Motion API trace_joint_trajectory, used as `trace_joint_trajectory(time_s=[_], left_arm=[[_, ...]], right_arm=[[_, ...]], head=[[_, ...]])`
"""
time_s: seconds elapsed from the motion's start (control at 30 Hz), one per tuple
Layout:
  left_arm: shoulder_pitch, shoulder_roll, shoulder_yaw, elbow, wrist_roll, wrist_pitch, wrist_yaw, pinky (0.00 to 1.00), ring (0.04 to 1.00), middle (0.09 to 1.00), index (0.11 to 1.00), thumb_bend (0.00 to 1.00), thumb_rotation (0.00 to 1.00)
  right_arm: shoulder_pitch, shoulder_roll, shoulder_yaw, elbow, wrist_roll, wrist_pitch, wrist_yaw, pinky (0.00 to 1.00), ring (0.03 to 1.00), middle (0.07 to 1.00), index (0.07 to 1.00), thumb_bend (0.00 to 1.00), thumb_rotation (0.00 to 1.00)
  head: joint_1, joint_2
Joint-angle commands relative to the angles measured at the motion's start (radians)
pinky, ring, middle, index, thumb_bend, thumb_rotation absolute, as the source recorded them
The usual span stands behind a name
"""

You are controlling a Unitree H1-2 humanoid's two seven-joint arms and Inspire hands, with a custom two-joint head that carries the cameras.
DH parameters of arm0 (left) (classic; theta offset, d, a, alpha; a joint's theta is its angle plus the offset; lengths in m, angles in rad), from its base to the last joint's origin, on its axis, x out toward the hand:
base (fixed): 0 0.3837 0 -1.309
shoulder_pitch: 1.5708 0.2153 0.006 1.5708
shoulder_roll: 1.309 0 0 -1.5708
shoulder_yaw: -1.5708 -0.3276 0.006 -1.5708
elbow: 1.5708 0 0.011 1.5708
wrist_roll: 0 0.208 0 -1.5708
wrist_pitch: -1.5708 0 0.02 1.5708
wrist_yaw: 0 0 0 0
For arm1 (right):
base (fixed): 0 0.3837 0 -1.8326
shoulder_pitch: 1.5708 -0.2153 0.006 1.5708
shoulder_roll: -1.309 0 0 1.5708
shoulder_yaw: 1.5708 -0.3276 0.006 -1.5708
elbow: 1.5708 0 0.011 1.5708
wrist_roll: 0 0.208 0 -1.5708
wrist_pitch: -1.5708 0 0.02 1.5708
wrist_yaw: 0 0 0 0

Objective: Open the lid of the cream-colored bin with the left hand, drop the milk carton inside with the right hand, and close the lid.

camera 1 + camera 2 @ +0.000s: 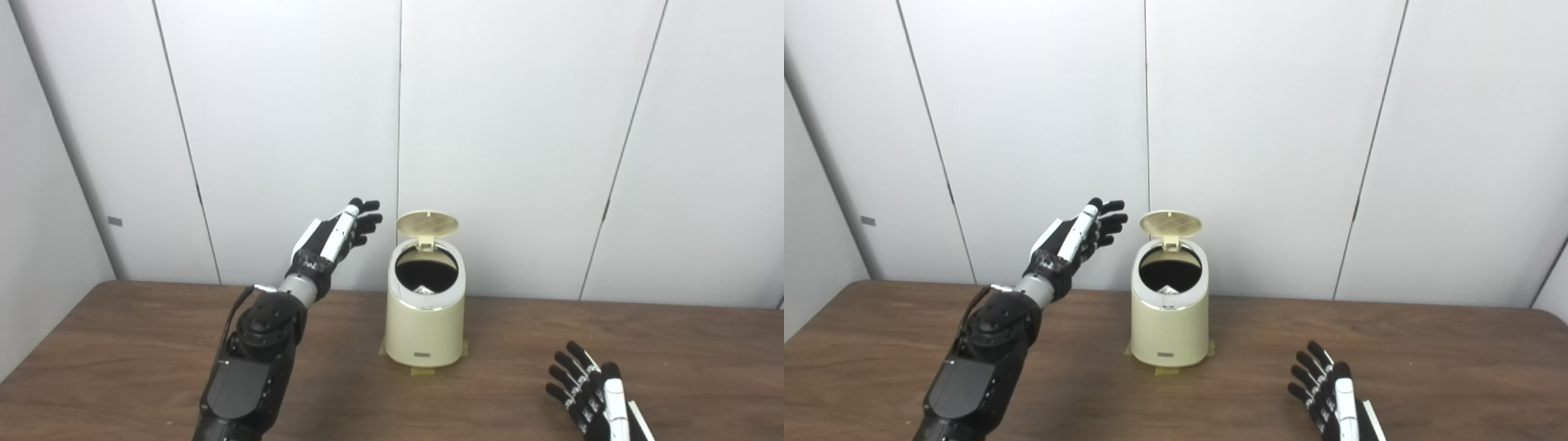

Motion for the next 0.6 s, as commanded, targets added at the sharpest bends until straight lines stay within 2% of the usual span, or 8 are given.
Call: trace_joint_trajectory(time_s=[0.0, 0.1, 0.3, 0.57], left_arm=[[-0.085, 0.024, -0.027, -0.004, 0.043, -0.077, -0.011, 0.92, 0.89, 0.839, 0.833, 0.42, 1.0], [-0.099, 0.041, -0.069, 0.006, 0.095, -0.104, -0.018, 0.94, 0.898, 0.831, 0.822, 0.41, 1.0], [-0.124, 0.046, -0.098, 0.018, 0.144, -0.128, -0.032, 0.98, 0.909, 0.822, 0.832, 0.4, 0.97], [-0.143, 0.062, -0.142, -0.024, 0.214, -0.104, -0.059, 0.98, 0.912, 0.82, 0.842, 0.37, 1.0]], right_arm=[[0.017, -0.005, 0.002, -0.001, -0.01, -0.036, 0.005, 0.81, 0.858, 0.877, 0.905, 0.61, 1.0], [0.018, -0.015, 0.021, 0.013, -0.049, -0.056, 0.007, 0.76, 0.842, 0.868, 0.911, 0.62, 0.98], [0.018, -0.016, 0.042, 0.026, -0.077, -0.084, 0.012, 0.7, 0.829, 0.869, 0.922, 0.61, 0.98], [0.019, 0.002, 0.042, 0.035, -0.083, -0.078, 0.001, 0.71, 0.831, 0.864, 0.919, 0.62, 0.99]], head=[[0.0, 0.001], [0.002, 0.004], [0.004, 0.01], [0.006, 0.016]])
